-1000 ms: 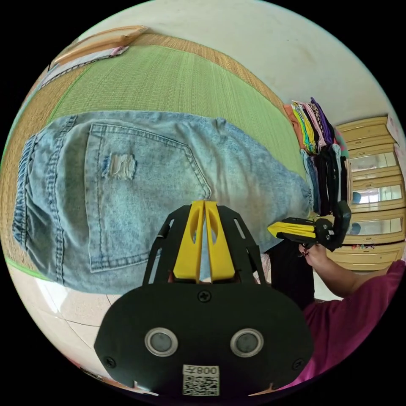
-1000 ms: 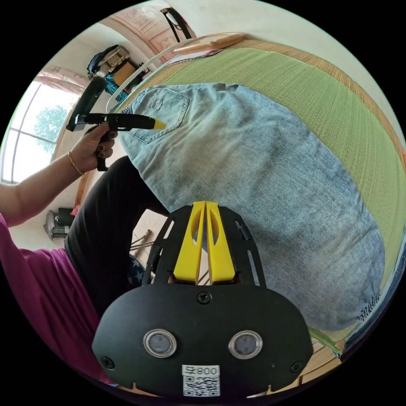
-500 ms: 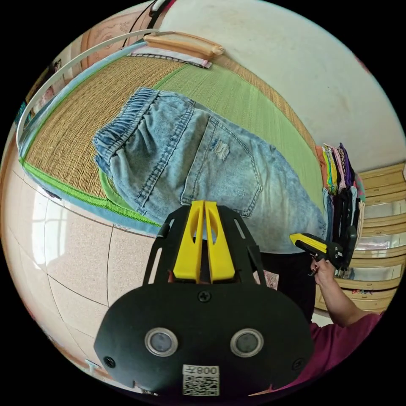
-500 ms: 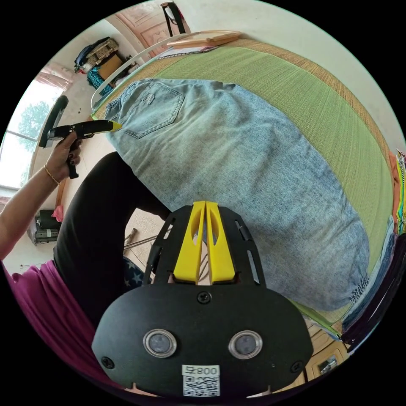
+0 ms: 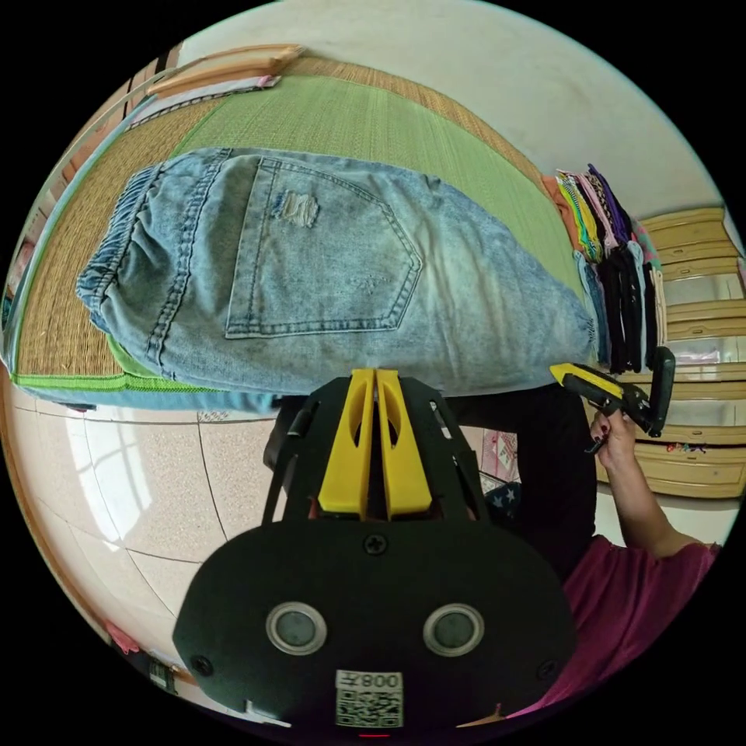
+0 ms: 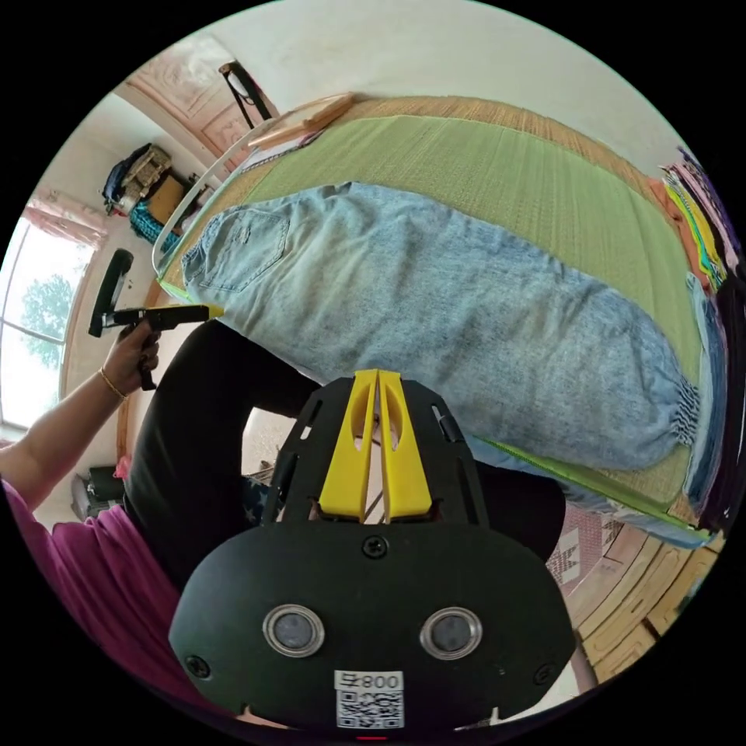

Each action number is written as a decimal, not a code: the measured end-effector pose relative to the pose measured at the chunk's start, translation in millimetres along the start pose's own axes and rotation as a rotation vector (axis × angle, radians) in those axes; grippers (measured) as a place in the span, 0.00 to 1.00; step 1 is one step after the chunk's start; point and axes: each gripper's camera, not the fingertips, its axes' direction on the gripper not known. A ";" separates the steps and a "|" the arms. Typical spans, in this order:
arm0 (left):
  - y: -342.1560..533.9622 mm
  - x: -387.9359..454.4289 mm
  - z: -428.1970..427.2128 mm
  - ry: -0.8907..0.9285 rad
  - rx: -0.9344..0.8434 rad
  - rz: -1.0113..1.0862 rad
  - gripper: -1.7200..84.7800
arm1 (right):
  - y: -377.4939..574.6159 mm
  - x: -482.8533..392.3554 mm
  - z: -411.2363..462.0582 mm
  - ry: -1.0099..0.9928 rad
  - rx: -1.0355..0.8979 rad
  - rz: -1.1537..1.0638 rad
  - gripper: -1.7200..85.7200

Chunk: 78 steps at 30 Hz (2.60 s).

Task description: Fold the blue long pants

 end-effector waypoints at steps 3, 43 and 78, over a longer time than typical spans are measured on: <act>7.4 32.2 11.8 0.031 0.005 0.030 0.02 | 38.4 36.7 -19.0 -0.034 0.104 0.091 0.02; -214.0 691.1 336.3 0.240 -0.260 0.518 0.03 | 335.7 504.3 11.4 -0.390 0.560 0.844 0.11; -369.3 1113.5 591.2 0.152 -0.515 1.085 0.04 | 338.6 536.5 38.1 -0.586 0.687 0.806 0.05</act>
